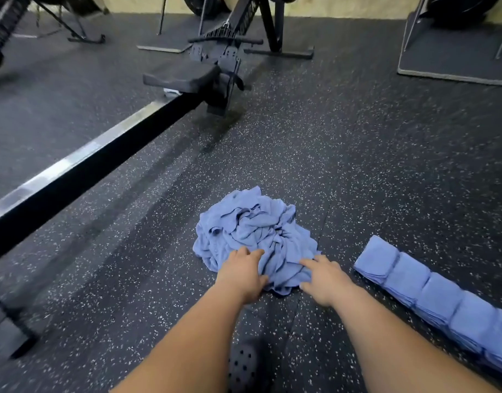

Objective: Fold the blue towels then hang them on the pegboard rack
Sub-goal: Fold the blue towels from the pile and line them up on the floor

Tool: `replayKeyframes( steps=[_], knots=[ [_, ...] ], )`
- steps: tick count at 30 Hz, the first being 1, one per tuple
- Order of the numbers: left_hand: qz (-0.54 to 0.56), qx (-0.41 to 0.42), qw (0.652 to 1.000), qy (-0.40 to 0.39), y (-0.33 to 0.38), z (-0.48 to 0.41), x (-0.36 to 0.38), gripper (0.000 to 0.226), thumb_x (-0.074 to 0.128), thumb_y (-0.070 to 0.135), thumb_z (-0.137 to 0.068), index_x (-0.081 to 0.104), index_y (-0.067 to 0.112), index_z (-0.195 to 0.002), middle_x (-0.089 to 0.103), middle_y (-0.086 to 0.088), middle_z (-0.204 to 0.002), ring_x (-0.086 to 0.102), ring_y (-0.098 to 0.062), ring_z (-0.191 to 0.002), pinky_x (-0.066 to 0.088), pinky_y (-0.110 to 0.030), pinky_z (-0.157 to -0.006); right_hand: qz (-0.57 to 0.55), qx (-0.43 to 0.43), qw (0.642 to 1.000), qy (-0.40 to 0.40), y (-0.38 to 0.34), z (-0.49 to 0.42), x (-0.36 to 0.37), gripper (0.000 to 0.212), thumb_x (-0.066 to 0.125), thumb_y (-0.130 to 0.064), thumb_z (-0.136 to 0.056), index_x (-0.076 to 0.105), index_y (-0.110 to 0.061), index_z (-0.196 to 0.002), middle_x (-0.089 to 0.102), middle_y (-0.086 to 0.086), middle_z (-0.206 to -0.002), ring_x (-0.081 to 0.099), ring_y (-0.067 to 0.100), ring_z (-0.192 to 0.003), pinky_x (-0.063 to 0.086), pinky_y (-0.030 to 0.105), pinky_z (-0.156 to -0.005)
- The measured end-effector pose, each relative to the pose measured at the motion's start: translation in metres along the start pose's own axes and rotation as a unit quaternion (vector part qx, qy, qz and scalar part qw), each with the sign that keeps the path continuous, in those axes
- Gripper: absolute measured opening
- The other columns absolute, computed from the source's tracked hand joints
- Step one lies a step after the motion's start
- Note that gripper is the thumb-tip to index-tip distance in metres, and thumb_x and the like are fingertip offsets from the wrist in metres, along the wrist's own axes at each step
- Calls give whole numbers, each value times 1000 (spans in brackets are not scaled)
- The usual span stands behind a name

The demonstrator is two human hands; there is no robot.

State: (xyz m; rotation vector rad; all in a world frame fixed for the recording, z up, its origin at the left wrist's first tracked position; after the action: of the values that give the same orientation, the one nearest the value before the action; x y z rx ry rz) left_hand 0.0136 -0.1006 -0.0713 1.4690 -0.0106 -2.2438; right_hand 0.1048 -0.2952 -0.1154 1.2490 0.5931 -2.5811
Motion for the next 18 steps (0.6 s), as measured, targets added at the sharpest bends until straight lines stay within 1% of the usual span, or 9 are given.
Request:
replayKeyframes(
  steps=[3, 6, 8, 9, 11, 13, 14, 16, 18],
  knots=[
    [-1, 1, 1000, -10, -17, -21, 9, 72, 62, 45, -100, 32, 29, -163, 45, -10, -146, 41, -33, -137, 42, -46, -114, 17, -2, 1000, -19, -7, -30, 14, 65, 56, -42, -102, 29, -43, -162, 21, 5, -170, 28, 37, -150, 39, 50, -119],
    [-4, -1, 1000, -18, -26, -41, 15, 71, 62, 44, -100, 32, 29, -163, 45, -9, -146, 42, -34, -137, 42, -46, -113, 46, 1, 998, -39, -13, -56, 27, 68, 57, -47, -103, 26, -46, -163, 5, 4, -176, 10, 35, -159, 31, 51, -124],
    [-5, -5, 1000, -23, -28, -52, 19, 70, 62, 43, -100, 32, 29, -163, 45, -10, -147, 42, -34, -137, 43, -47, -112, 57, 8, 997, -51, -13, -69, 37, 69, 55, -46, -103, 24, -45, -164, -3, 2, -177, 1, 35, -161, 30, 49, -124],
    [-3, -8, 1000, -26, -29, -56, 21, 70, 62, 43, -100, 33, 29, -162, 45, -10, -148, 42, -34, -137, 43, -48, -112, 62, 12, 996, -56, -13, -74, 42, 69, 54, -46, -104, 22, -42, -165, -3, 0, -177, -1, 34, -161, 30, 48, -124],
    [5, -13, 999, -33, -29, -63, 24, 70, 63, 42, -100, 33, 30, -162, 44, -10, -149, 41, -35, -138, 43, -49, -113, 66, 21, 996, -55, -11, -81, 48, 72, 53, -45, -104, 20, -33, -167, 3, -2, -176, 3, 32, -161, 31, 47, -125],
    [14, -14, 999, -37, -28, -68, 28, 69, 63, 41, -100, 34, 29, -161, 44, -10, -150, 40, -35, -139, 42, -50, -114, 51, 25, 998, -30, -11, -83, 46, 72, 53, -33, -105, 20, -23, -167, 16, -2, -173, 15, 30, -157, 33, 44, -123],
    [15, -14, 999, -40, -27, -69, 28, 69, 63, 41, -100, 35, 29, -161, 44, -10, -150, 40, -34, -140, 42, -51, -114, 40, 24, 999, -9, -11, -83, 42, 70, 53, -26, -104, 22, -20, -167, 22, -2, -170, 21, 28, -155, 35, 42, -121],
    [16, -12, 999, -42, -24, -69, 28, 68, 64, 42, -99, 36, 30, -160, 44, -9, -150, 40, -34, -140, 43, -52, -113, 19, 18, 999, 41, -12, -80, 31, 60, 54, -16, -102, 37, -19, -160, 39, -1, -160, 36, 26, -146, 43, 42, -114],
    [19, -14, 999, -39, -20, -67, 24, 66, 65, 42, -99, 38, 31, -158, 45, -8, -147, 41, -33, -138, 45, -53, -112, -16, 16, 995, 99, -12, -72, 12, 48, 54, -14, -102, 54, -24, -149, 55, -2, -147, 50, 24, -133, 48, 39, -104]
  ],
)
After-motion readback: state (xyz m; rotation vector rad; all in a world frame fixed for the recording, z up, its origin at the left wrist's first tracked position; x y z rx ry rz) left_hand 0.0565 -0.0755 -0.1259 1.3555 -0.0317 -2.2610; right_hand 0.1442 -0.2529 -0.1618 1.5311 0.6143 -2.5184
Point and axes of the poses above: each hand's wrist, its own z-axis away from the middle knuckle, its own x-axis out of the palm, y = z × x, the point moved 4 cm from there along -z, towards the middle knuckle
